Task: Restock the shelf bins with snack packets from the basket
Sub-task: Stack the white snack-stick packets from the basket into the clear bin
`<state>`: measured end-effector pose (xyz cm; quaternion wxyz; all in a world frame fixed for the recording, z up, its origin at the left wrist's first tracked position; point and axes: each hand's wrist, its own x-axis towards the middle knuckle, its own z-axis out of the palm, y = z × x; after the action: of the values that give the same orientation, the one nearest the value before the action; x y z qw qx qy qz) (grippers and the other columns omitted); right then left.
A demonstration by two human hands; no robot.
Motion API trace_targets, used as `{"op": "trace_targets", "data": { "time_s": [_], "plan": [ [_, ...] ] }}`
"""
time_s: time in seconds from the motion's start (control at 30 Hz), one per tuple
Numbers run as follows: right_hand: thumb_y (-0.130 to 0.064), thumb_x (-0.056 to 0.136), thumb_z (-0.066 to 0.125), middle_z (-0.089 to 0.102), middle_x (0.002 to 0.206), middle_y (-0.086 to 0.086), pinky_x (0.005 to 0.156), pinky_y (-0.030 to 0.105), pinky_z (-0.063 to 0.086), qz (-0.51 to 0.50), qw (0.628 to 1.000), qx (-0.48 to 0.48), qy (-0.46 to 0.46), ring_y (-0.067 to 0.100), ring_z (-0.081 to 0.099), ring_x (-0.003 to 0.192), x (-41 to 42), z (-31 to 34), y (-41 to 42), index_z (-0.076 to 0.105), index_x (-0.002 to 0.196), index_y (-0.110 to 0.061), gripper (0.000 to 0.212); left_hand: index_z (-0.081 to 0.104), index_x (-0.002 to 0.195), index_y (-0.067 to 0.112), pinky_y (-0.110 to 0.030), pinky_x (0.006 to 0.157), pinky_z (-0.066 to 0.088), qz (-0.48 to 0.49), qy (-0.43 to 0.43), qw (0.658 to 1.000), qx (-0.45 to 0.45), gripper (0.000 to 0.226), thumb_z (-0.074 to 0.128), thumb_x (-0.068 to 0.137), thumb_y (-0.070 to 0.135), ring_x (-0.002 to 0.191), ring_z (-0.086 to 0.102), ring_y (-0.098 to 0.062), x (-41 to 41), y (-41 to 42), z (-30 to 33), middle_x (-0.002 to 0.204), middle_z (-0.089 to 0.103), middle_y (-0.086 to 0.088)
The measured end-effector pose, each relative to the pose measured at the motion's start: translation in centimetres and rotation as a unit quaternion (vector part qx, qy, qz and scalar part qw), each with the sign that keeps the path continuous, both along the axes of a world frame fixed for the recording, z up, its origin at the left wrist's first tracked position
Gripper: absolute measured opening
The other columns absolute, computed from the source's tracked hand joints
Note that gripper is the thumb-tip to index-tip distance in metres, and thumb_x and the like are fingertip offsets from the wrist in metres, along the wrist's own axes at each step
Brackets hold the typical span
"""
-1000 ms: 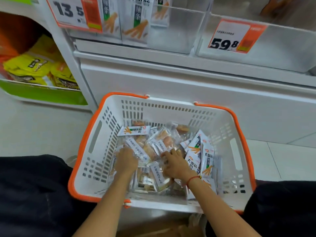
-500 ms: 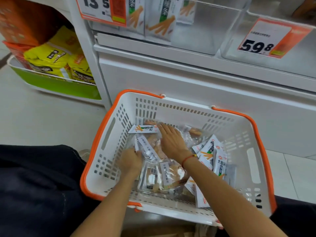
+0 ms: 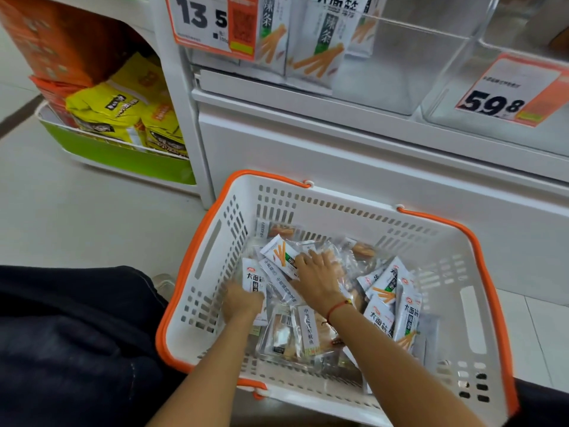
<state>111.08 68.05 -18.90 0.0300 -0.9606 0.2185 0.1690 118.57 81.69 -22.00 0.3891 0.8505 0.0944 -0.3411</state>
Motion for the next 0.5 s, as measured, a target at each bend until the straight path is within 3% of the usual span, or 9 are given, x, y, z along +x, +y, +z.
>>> {"op": "trace_targets", "data": {
  "time_s": [0.07,0.17,0.27,0.33,0.4,0.5],
  "plan": [
    [-0.037,0.096,0.047,0.053,0.129,0.010,0.117,0.046,0.017,0.005,1.000,-0.013,0.003,0.029,0.041,0.127,-0.1,-0.1,0.3,0.038,0.130,-0.008,0.046,0.061,0.100,0.000,-0.032,0.065,0.051,-0.001,-0.030,0.999,-0.032,0.016,0.061,0.087,0.009,0.075,0.061,-0.025,0.2,-0.3,1.1,0.090,0.065,-0.007],
    [-0.034,0.091,0.051,0.059,0.118,0.010,0.115,0.045,0.020,-0.024,1.000,-0.003,-0.012,0.030,0.046,0.121,0.1,0.5,0.1,0.032,0.136,-0.007,0.055,0.067,0.106,0.004,-0.029,0.067,0.048,-0.096,-0.092,0.991,-0.024,0.022,0.051,0.094,0.014,0.079,0.060,-0.025,1.5,0.1,2.9,0.099,0.068,-0.013],
    [-0.031,0.089,0.053,0.057,0.126,0.012,0.108,0.045,0.033,-0.119,0.983,0.120,-0.075,0.031,0.045,0.123,0.2,1.8,-0.6,0.038,0.139,-0.012,0.055,0.062,0.116,0.002,-0.027,0.070,0.040,-0.207,-0.102,0.973,-0.002,0.028,0.047,0.097,0.016,0.084,0.056,-0.023,3.2,0.5,5.1,0.111,0.066,-0.015],
    [-0.024,0.091,0.058,0.057,0.125,0.012,0.089,0.036,0.049,-0.237,0.904,0.311,-0.172,0.026,0.056,0.107,0.1,3.0,-0.9,0.039,0.139,-0.013,0.054,0.057,0.126,0.003,-0.028,0.073,0.042,-0.234,-0.112,0.966,-0.017,0.033,0.046,0.098,0.016,0.095,0.060,-0.027,4.0,0.3,6.8,0.121,0.063,-0.016],
    [-0.020,0.092,0.060,0.058,0.111,0.010,0.068,0.017,0.049,-0.310,0.809,0.444,-0.228,0.015,0.058,0.087,-0.1,4.2,-1.1,0.037,0.140,-0.010,0.053,0.054,0.130,0.005,-0.031,0.081,0.046,-0.232,-0.107,0.965,-0.061,0.035,0.045,0.098,0.016,0.105,0.060,-0.031,4.8,-0.1,8.1,0.126,0.060,-0.016],
    [-0.013,0.091,0.062,0.058,0.094,0.002,0.054,0.010,0.045,-0.320,0.779,0.492,-0.219,0.010,0.057,0.076,-1.0,5.9,-2.1,0.033,0.138,-0.010,0.056,0.054,0.129,0.006,-0.037,0.094,0.047,-0.171,-0.087,0.972,-0.136,0.033,0.045,0.098,0.012,0.110,0.059,-0.031,5.5,-0.7,9.9,0.127,0.060,-0.015]
  ]
}}
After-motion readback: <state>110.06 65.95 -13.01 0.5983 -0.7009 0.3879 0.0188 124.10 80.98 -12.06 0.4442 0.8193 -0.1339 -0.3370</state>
